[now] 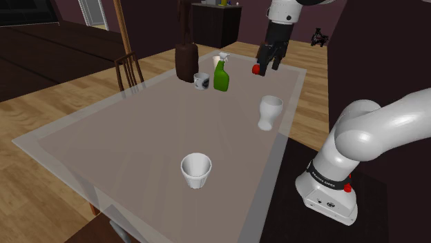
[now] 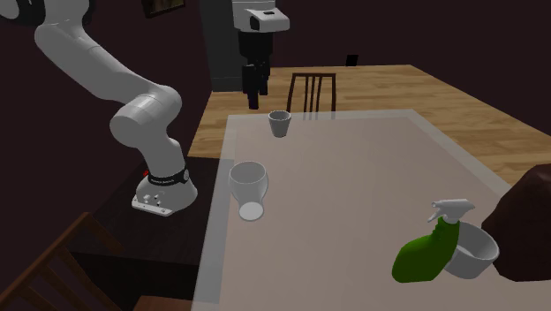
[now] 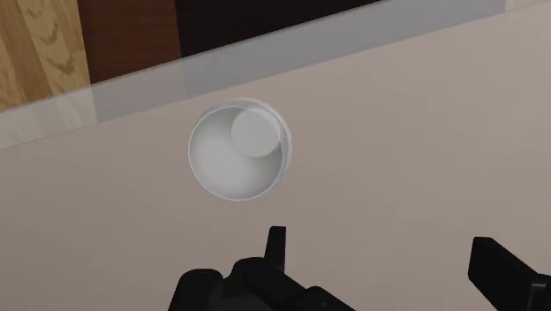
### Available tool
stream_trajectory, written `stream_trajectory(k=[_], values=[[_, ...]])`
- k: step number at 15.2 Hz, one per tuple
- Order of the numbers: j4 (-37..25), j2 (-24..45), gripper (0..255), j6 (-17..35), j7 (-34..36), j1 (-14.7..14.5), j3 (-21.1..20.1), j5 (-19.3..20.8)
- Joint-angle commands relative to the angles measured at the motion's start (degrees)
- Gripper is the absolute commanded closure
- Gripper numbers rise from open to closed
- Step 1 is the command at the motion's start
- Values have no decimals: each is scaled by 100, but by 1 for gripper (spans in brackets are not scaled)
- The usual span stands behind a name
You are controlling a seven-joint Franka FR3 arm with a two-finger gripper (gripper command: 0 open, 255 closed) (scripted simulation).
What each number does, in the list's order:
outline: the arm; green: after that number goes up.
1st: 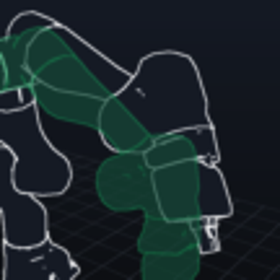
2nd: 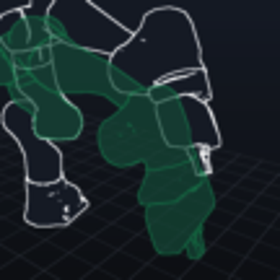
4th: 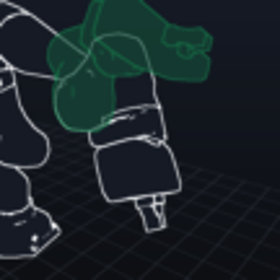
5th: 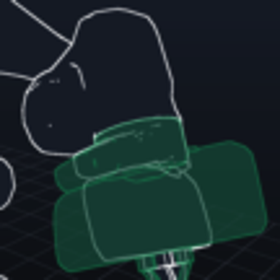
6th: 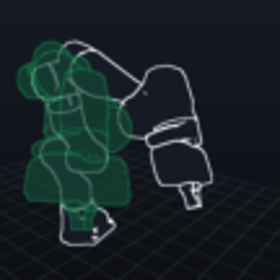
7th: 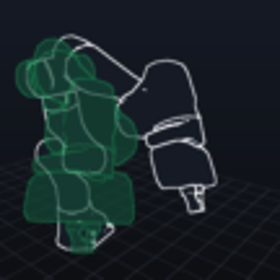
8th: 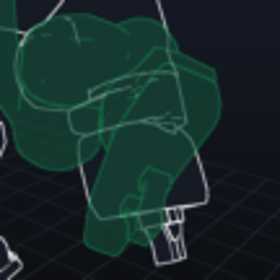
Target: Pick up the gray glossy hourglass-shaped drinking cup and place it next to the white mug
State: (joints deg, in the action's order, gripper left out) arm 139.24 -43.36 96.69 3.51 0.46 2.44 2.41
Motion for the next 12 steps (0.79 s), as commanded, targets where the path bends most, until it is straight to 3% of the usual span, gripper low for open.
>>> stream_trajectory(k=[1,12], values=[[0,0,0,0,0,0,0,0],[1212,858,0,1280,-797,284,1027,1]])
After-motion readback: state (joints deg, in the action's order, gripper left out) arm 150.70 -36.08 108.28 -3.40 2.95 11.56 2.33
